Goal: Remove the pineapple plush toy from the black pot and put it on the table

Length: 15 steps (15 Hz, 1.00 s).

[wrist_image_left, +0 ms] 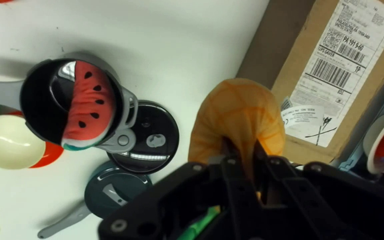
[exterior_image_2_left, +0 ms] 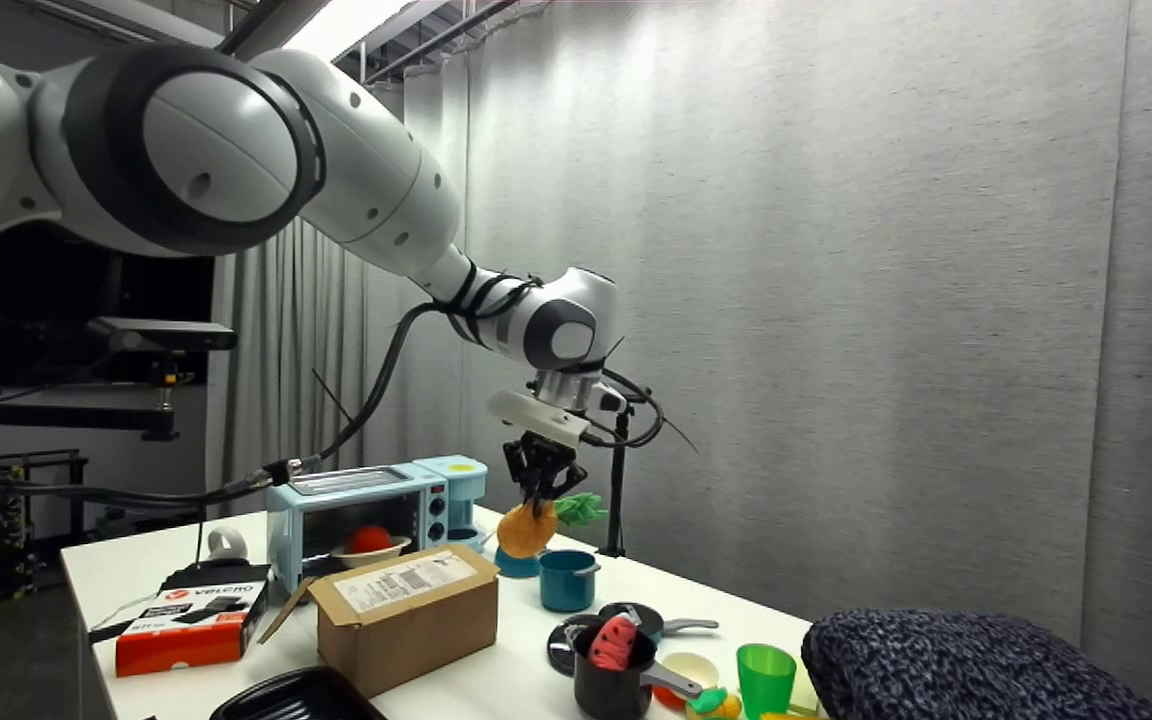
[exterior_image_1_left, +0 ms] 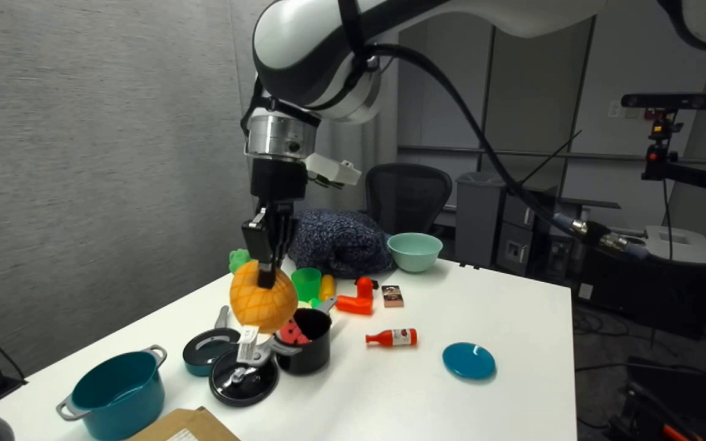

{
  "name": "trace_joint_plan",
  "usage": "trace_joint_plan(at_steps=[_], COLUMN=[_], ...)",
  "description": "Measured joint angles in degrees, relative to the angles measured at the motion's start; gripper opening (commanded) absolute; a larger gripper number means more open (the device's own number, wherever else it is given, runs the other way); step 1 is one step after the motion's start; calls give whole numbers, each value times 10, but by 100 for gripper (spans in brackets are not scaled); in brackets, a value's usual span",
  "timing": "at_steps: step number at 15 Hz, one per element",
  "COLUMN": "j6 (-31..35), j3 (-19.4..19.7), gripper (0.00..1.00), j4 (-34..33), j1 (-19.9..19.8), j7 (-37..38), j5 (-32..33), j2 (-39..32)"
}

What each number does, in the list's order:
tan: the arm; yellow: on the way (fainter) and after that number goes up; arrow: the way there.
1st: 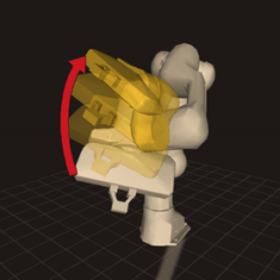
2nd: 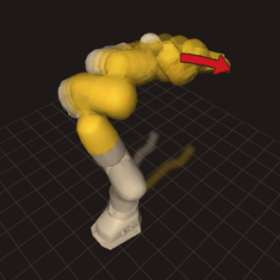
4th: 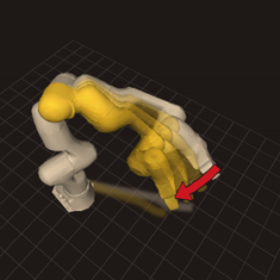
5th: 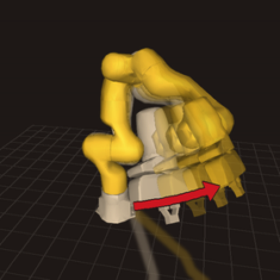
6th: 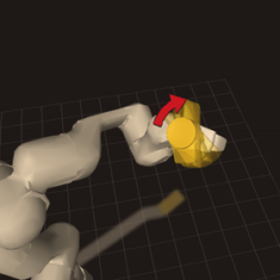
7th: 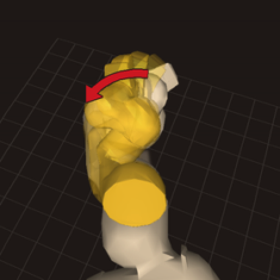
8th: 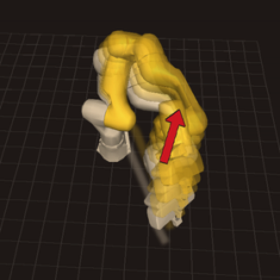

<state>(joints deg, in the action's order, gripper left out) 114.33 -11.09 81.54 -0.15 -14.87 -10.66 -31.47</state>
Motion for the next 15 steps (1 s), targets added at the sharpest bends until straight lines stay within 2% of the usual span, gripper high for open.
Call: trace_joint_plan(at_steps=[7, 8, 15], j6=[0, 0, -1], j3=[2, 2, -5], gripper=[11, 3, 3], j4=[17, 18, 48], j1=[9, 9, 23], j7=[-28, -28, -34], j5=[9, 9, 8], j2=[30, 30, 20])
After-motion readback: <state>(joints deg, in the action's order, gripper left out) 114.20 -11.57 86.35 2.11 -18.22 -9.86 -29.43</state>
